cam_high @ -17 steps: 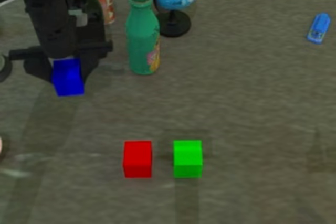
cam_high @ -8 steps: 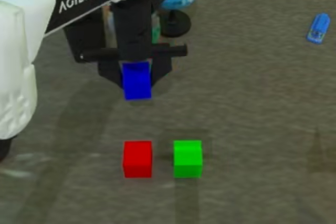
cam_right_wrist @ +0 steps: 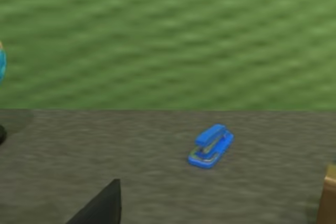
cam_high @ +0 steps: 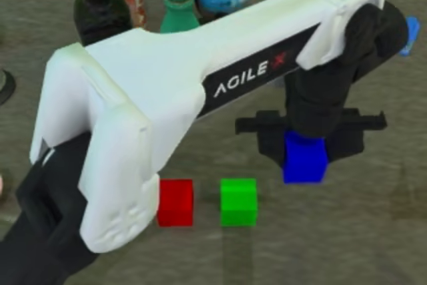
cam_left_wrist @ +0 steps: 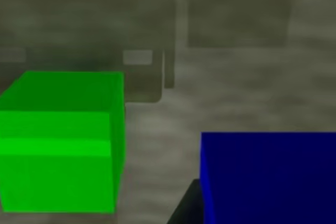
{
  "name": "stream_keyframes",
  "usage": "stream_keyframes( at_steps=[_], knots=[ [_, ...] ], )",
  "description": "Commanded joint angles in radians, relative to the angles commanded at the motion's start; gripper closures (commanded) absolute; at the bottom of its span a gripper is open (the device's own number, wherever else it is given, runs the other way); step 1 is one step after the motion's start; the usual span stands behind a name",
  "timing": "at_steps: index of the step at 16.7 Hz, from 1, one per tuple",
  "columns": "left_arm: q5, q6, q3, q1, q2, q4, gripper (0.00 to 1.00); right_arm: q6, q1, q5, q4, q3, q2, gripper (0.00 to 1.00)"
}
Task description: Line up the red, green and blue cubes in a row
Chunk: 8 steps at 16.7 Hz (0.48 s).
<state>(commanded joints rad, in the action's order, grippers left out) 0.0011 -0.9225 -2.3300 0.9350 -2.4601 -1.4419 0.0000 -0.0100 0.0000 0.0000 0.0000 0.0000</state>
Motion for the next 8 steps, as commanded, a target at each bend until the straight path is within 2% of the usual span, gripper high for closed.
stream_keyframes(
  at_steps=[8],
  knots=[
    [0.000,-0.007,0.035,0.005,0.003,0.041,1.00,0.000,0.000,0.000,0.000,0.000,0.000,0.00]
  ],
)
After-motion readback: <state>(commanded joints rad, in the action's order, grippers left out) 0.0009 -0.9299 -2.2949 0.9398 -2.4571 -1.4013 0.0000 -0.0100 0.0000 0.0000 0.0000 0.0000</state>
